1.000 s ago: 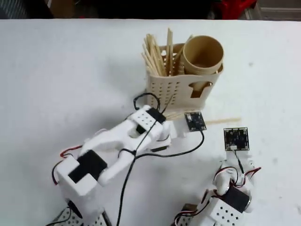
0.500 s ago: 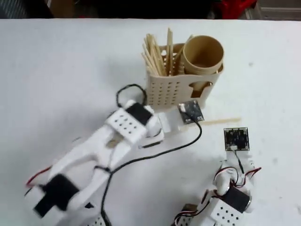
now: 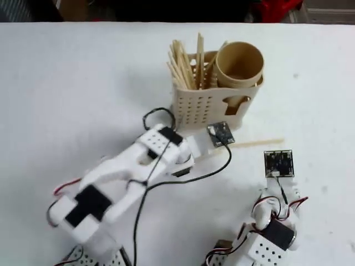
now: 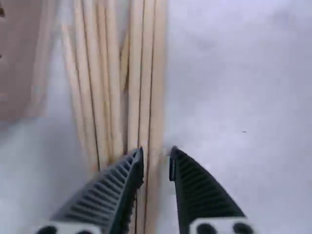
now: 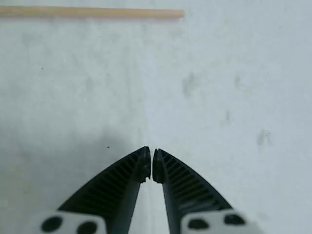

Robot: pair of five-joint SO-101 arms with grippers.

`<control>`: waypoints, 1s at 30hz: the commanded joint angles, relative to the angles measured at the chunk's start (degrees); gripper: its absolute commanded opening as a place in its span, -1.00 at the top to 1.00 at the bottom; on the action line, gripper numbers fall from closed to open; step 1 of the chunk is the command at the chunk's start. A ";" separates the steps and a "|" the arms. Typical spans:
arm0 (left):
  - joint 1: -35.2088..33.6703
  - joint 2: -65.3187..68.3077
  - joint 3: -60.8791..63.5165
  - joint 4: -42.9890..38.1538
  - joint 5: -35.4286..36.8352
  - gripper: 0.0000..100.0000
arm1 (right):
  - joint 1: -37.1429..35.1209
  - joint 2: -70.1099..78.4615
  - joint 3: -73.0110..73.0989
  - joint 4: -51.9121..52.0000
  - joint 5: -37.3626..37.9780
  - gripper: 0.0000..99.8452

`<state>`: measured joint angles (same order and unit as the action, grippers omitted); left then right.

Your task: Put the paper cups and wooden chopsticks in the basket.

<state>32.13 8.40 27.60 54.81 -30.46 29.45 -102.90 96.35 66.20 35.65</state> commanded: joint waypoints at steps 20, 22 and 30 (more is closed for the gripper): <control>-0.66 -2.51 -8.62 11.78 -0.53 0.96 | 0.22 0.31 0.53 -0.75 -0.09 0.95; -0.66 -7.43 -8.62 13.80 -0.44 0.96 | 0.22 0.31 0.53 -0.75 -0.09 0.95; -0.66 -27.74 -9.23 19.78 2.02 0.96 | 0.22 0.31 0.53 -0.75 -0.09 0.95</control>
<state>32.13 -8.04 19.78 72.66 -30.81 29.45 -102.90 96.35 66.20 35.65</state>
